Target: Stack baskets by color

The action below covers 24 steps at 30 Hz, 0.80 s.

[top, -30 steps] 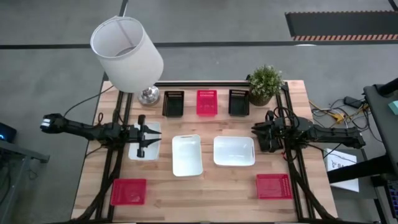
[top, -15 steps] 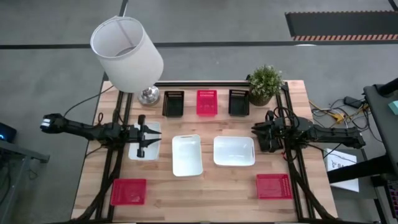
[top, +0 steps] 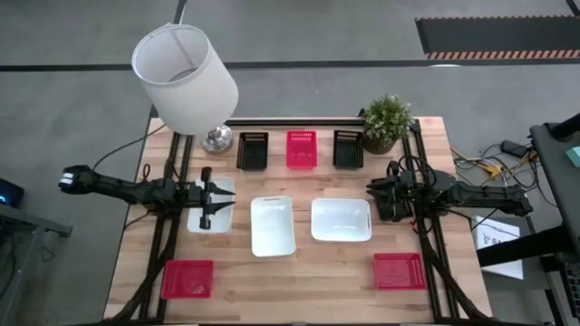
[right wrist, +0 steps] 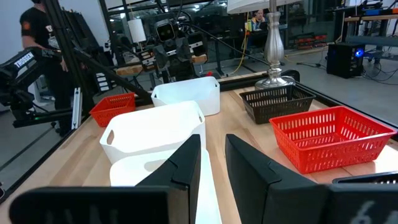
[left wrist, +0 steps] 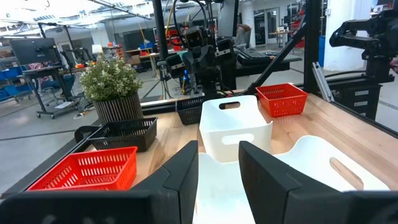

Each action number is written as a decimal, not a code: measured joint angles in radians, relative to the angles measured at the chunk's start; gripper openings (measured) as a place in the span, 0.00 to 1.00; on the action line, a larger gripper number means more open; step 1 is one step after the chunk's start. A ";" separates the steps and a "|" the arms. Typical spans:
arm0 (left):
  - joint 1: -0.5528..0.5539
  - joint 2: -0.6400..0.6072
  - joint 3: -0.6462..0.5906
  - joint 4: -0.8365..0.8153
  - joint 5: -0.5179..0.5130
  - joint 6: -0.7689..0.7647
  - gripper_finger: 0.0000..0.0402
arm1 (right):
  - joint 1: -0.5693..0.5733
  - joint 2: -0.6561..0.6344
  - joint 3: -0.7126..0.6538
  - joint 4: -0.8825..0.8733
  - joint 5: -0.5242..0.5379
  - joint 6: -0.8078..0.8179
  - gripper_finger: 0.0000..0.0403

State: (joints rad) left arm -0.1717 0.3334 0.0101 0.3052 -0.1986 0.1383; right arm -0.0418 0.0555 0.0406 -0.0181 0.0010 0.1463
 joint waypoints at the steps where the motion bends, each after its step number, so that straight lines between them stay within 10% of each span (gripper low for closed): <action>1: 0.000 0.000 0.000 0.000 0.000 0.000 0.25 | 0.000 0.000 0.000 0.000 0.000 0.000 0.17; 24: 0.001 0.004 0.000 0.692 -0.101 -0.388 0.25 | 0.000 0.000 0.000 0.001 0.000 0.063 0.17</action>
State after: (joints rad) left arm -0.1711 0.3373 0.0097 0.9969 -0.2993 -0.2497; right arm -0.0421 0.0551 0.0406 -0.0174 0.0010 0.2092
